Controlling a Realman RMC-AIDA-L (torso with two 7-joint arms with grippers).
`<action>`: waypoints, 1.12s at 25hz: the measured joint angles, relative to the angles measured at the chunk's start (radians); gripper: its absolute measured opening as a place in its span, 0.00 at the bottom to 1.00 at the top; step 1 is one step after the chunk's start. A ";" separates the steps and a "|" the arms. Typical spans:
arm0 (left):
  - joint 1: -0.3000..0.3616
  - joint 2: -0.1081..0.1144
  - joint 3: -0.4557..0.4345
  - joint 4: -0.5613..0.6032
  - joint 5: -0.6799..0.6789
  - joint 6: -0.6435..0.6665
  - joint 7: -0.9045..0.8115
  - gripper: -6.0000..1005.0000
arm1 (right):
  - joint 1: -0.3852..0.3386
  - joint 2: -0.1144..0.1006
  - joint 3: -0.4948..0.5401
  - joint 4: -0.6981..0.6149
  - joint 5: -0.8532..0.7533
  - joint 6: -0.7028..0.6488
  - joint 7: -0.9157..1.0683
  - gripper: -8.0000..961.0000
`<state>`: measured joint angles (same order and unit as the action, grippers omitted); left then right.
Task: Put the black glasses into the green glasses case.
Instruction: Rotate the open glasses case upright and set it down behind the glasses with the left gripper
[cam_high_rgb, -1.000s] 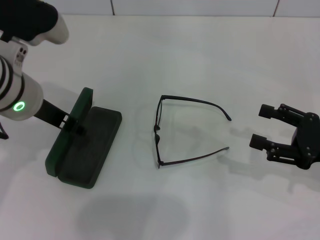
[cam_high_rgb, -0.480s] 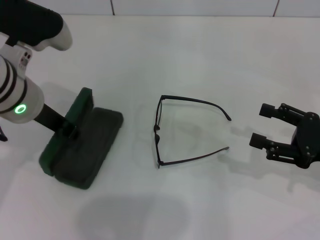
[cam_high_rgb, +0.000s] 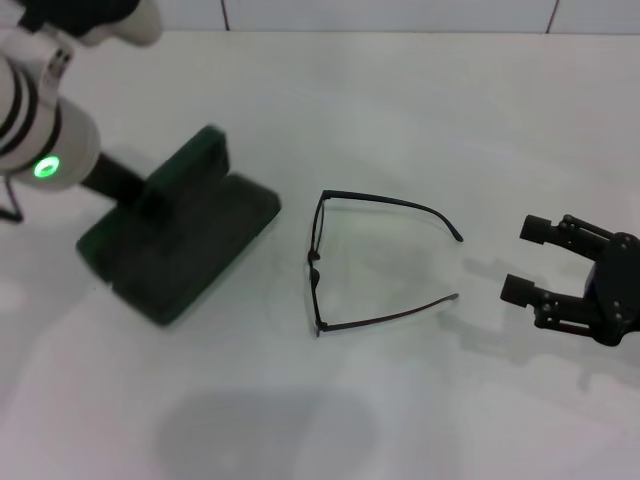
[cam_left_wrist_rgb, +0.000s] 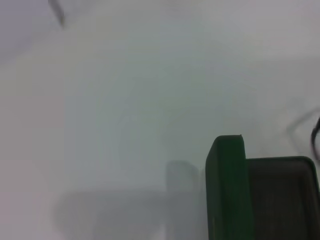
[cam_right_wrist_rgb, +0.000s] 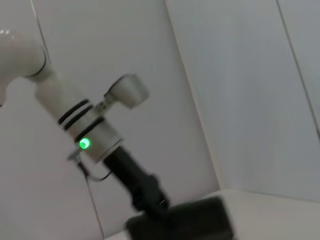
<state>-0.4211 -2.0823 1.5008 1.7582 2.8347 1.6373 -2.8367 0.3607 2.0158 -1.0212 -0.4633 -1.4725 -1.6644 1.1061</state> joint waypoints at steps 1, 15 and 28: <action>-0.014 0.000 0.000 0.005 0.000 -0.014 0.027 0.20 | 0.000 0.000 -0.004 0.000 0.000 -0.003 0.000 0.89; -0.138 -0.008 0.169 -0.285 -0.009 -0.636 0.600 0.20 | 0.003 0.006 -0.051 0.043 0.000 -0.020 -0.001 0.89; -0.238 -0.012 0.289 -0.509 -0.179 -0.688 0.744 0.20 | -0.008 0.006 -0.048 0.060 0.007 -0.027 -0.004 0.88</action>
<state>-0.6595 -2.0940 1.7901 1.2495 2.6556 0.9490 -2.0925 0.3523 2.0218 -1.0697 -0.4032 -1.4653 -1.6917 1.1021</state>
